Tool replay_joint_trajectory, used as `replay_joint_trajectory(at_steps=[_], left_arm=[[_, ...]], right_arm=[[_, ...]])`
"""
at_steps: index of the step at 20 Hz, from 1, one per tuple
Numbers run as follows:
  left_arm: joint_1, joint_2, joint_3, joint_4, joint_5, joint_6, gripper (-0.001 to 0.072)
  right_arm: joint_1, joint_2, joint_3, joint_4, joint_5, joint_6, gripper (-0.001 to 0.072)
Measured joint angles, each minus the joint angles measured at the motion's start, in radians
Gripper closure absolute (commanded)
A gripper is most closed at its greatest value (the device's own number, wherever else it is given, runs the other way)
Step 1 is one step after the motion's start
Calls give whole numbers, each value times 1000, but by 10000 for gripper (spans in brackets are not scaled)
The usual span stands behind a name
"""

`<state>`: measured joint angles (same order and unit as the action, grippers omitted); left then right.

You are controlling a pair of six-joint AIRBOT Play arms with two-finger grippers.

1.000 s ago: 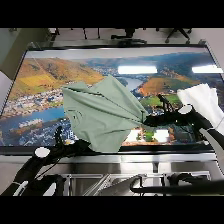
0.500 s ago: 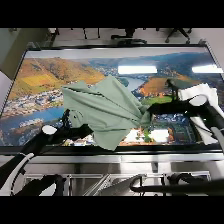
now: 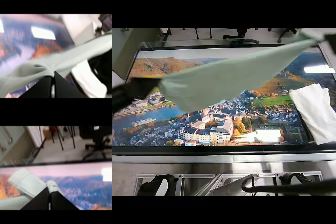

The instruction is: Fold the shirts.

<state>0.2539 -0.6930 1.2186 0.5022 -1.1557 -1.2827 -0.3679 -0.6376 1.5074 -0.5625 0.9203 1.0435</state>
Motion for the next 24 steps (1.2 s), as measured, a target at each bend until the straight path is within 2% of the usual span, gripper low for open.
replay_joint_trajectory(at_steps=[5, 10, 13, 16, 19, 23, 24], left_arm=[[145, 24, 392, -3, -55, -8, 700], [170, -133, 656, 24, -137, -18, 701], [119, -268, 642, 77, -180, -26, 700], [20, -431, 536, 211, -165, -14, 700], [-73, -644, 451, 348, -53, 7, 700], [-121, -959, 522, 388, 35, 16, 693], [-125, -1031, 562, 383, 35, 16, 671]], right_arm=[[-24, 70, 181, 30, -48, -74, 689], [-28, -3, 216, 135, 4, -166, 689], [10, -164, 183, 226, 77, -225, 688], [129, -368, 126, 234, 60, -282, 688], [259, -595, 94, 179, -57, -317, 688], [365, -826, 80, 146, -278, -335, 685], [378, -861, 79, 142, -312, -338, 607]])
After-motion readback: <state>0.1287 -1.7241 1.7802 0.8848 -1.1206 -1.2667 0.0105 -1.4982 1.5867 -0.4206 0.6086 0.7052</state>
